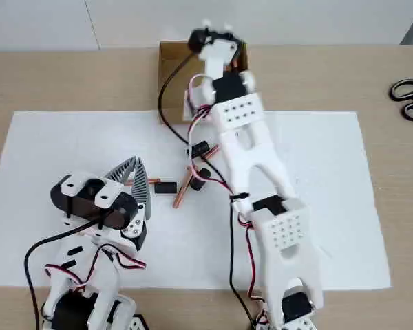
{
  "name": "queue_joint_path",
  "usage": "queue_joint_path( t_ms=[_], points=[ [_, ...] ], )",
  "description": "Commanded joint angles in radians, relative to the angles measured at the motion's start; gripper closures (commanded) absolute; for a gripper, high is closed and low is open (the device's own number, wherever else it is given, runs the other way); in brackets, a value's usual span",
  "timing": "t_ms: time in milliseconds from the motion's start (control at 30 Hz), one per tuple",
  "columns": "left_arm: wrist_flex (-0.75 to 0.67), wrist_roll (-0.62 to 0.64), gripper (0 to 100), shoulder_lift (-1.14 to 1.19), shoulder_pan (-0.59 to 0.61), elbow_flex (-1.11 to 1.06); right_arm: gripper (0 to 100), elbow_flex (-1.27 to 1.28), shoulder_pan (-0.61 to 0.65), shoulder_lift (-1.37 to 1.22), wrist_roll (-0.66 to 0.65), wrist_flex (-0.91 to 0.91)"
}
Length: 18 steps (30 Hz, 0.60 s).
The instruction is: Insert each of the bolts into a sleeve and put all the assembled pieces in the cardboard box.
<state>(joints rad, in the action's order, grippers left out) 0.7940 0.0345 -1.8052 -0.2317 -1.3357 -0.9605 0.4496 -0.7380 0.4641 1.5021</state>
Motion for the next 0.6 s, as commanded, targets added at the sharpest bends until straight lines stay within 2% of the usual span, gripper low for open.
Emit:
queue_joint_path(
  t_ms=[0,267,567],
  points=[
    [0.005,-0.003,99,-0.009,0.003,0.002,77.2,-0.006,0.050,-0.015,0.161,-0.007],
    [0.005,-0.003,99,-0.009,0.003,0.002,77.2,-0.006,0.120,0.018,0.385,-0.005],
    [0.006,-0.003,99,-0.011,0.003,0.002,77.2,0.000,0.116,-0.007,0.634,0.018]
  ],
)
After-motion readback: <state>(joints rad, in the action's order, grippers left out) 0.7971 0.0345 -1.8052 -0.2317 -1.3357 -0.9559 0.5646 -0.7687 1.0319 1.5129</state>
